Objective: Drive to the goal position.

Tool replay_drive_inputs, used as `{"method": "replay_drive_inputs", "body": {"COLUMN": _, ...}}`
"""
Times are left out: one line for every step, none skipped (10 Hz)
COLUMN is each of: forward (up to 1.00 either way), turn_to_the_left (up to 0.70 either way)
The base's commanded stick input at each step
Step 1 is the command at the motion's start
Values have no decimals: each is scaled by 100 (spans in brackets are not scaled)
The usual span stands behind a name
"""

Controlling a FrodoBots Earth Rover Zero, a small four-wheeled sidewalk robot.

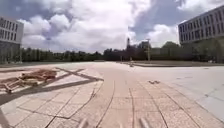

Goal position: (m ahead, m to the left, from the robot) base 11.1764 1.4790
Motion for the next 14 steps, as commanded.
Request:
{"method": "replay_drive_inputs", "body": {"forward": 50, "turn_to_the_left": 0}}
{"method": "replay_drive_inputs", "body": {"forward": 50, "turn_to_the_left": 0}}
{"method": "replay_drive_inputs", "body": {"forward": 50, "turn_to_the_left": 0}}
{"method": "replay_drive_inputs", "body": {"forward": 50, "turn_to_the_left": 0}}
{"method": "replay_drive_inputs", "body": {"forward": 50, "turn_to_the_left": 0}}
{"method": "replay_drive_inputs", "body": {"forward": 50, "turn_to_the_left": 0}}
{"method": "replay_drive_inputs", "body": {"forward": 50, "turn_to_the_left": 0}}
{"method": "replay_drive_inputs", "body": {"forward": 50, "turn_to_the_left": 0}}
{"method": "replay_drive_inputs", "body": {"forward": 50, "turn_to_the_left": 0}}
{"method": "replay_drive_inputs", "body": {"forward": 50, "turn_to_the_left": 0}}
{"method": "replay_drive_inputs", "body": {"forward": 50, "turn_to_the_left": 0}}
{"method": "replay_drive_inputs", "body": {"forward": 50, "turn_to_the_left": 0}}
{"method": "replay_drive_inputs", "body": {"forward": 50, "turn_to_the_left": 0}}
{"method": "replay_drive_inputs", "body": {"forward": 50, "turn_to_the_left": 0}}
